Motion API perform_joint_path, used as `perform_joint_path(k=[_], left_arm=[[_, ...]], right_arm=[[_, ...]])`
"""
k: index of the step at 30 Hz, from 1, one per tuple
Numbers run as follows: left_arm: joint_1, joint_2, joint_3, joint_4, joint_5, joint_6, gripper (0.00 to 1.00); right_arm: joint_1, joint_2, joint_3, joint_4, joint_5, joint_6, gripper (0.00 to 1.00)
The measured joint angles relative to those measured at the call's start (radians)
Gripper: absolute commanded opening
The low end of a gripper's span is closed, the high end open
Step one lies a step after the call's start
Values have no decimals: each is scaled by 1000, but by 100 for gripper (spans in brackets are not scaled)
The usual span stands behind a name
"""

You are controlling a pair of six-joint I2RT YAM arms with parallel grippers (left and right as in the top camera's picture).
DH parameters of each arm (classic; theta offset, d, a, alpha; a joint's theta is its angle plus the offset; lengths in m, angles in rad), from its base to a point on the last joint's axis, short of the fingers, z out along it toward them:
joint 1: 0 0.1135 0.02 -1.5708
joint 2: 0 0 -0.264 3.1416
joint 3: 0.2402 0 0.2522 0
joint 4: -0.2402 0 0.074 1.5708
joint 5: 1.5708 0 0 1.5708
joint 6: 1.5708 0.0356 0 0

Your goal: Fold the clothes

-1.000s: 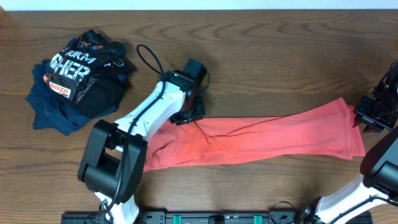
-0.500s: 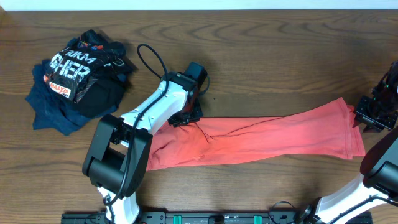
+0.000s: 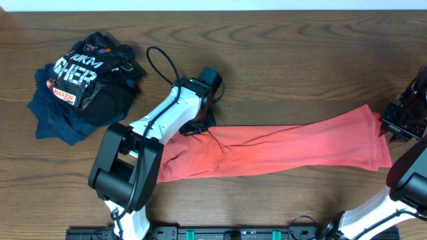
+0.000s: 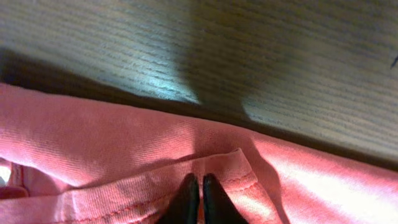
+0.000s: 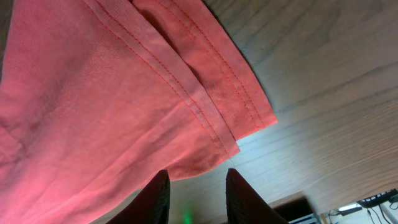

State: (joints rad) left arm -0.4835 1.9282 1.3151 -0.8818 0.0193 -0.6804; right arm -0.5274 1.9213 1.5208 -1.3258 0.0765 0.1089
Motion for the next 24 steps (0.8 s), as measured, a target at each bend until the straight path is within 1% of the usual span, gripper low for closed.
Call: perform_joint_path(k=[13, 14, 17, 18, 20, 24], left_arm=[[0, 0, 0, 11, 0, 0, 6], [0, 0, 0, 11, 0, 0, 9], [0, 0, 0, 17, 2, 2, 45], [0, -2, 0, 24, 3, 4, 48], [0, -8, 0, 29, 3, 5, 50], [-2, -13, 0, 29, 3, 3, 51]], right_arm=[[0, 0, 0, 0, -2, 0, 29], [0, 0, 0, 1, -2, 0, 29], [0, 0, 0, 2, -2, 0, 29], [0, 0, 0, 2, -2, 0, 29], [0, 0, 0, 2, -2, 0, 29], [0, 0, 0, 2, -2, 0, 29]])
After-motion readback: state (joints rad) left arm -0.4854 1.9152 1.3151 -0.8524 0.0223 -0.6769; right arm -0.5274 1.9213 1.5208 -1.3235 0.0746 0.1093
